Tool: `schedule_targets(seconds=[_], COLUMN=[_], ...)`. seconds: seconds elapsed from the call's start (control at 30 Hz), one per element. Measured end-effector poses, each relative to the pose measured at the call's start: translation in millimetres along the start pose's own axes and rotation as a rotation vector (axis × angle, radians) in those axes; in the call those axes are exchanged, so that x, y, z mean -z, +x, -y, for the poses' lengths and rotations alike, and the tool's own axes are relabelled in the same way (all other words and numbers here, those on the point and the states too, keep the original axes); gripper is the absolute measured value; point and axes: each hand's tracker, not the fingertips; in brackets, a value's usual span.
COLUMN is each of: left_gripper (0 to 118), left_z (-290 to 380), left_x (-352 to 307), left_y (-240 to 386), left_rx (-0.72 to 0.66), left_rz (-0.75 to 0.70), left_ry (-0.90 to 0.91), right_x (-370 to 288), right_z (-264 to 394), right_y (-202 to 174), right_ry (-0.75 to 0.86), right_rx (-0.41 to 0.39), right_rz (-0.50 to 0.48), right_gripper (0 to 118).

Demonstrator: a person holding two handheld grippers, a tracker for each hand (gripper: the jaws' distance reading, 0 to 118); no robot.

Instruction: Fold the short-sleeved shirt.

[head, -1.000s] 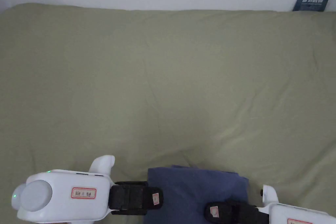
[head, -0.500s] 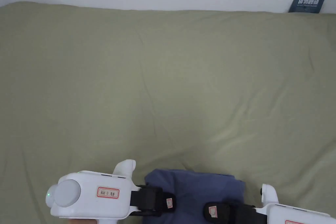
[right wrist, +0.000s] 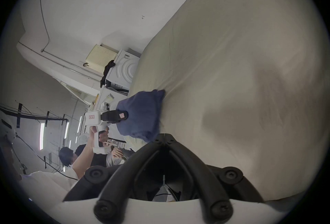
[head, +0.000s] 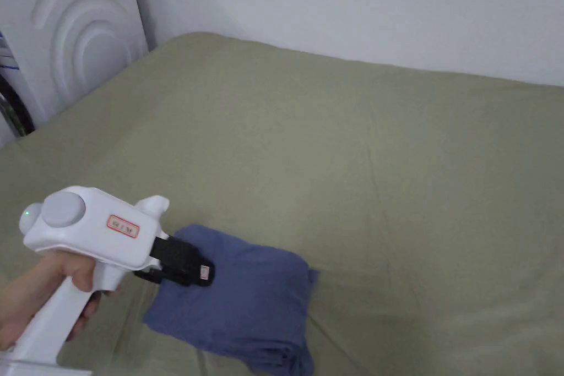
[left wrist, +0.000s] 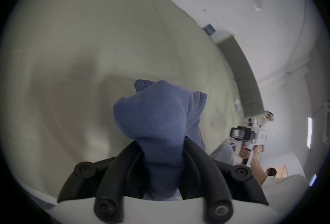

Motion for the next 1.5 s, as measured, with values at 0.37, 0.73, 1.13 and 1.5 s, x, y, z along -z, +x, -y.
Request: schedule_targets(seconds=[0.37,0.73,1.13,1.5], left_gripper=[30,118,0,0], left_z=[-56.3,-38.3,54.6,135.0], left_x=[-44.1,-71.8,11.1,-9.4], left_y=[-91.7,-51.3,200.9,391.1], left_rx=[-0.045,0.004,0.252,0.522], left_rz=[-0.090,-0.252,-0.193,-0.282], left_ry=[0.005,0.193,0.587,1.006], right_x=[9.3,-4.4,-63.6,-107.7], right_z=[-27.8,-43.3,-55.4,-19.5], right_y=[-2.3,-2.4,-96.3,-185.7], right_ry=[0.056,0.077,0.510,0.850], right_rx=[-0.009,-0.060,-0.506,-0.837], right_rz=[0.045,0.023,0.498,0.772], right_gripper=[2,2,2,2])
